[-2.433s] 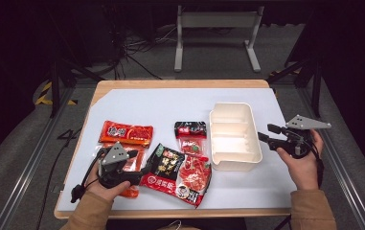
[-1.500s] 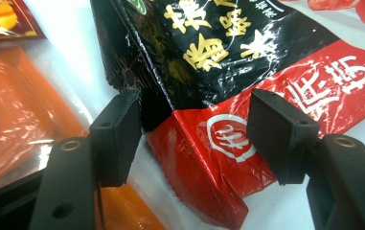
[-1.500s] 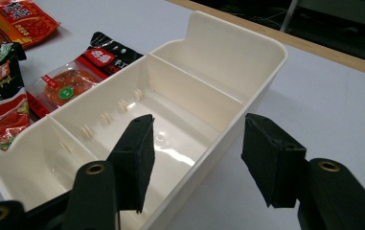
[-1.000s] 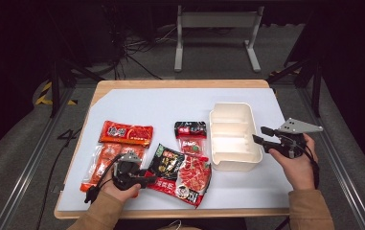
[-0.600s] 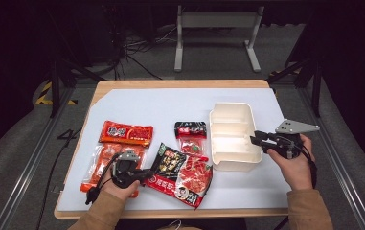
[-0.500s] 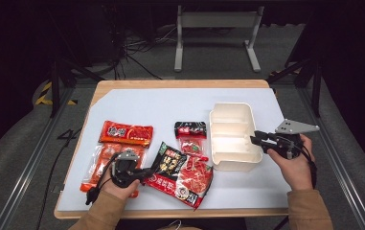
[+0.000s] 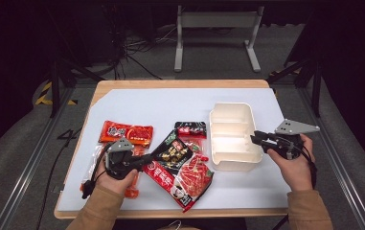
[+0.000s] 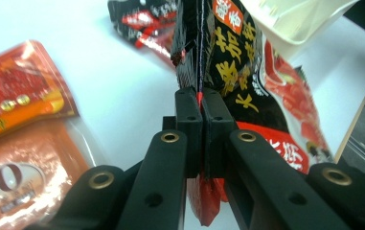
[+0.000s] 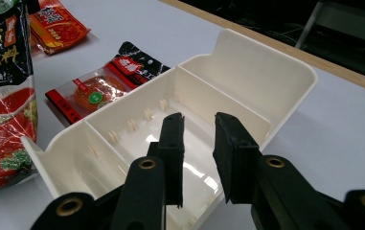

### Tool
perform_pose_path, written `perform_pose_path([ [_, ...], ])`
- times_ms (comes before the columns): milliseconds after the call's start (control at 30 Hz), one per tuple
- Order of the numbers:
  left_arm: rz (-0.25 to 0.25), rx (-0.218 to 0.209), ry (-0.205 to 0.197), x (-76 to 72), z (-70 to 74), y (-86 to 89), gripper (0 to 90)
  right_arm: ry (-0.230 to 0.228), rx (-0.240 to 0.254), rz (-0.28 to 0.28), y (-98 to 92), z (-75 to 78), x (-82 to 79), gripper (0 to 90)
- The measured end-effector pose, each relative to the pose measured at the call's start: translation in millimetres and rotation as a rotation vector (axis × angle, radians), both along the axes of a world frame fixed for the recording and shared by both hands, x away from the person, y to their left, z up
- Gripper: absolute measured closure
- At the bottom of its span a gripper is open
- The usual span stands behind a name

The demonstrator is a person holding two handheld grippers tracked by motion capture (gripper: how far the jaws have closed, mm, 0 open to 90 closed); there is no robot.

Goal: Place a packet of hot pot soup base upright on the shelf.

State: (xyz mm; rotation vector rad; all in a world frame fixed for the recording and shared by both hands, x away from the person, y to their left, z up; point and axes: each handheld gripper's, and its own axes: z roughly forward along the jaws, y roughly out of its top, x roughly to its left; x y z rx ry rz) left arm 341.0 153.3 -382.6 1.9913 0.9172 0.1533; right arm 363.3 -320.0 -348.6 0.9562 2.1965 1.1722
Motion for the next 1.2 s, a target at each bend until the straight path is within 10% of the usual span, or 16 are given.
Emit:
perform_pose_path([
  [533,-0.014,-0.023,-0.226,-21.0,51.0,4.8,88.1,-0.042,0.016,0.070,20.3,15.0,-8.7,71.6],
  [1200,-0.055,-0.029,-0.331,-30.6,72.7,5.5,88.0,-0.033,0.093,0.287,78.8,38.0,-13.7,43.6],
])
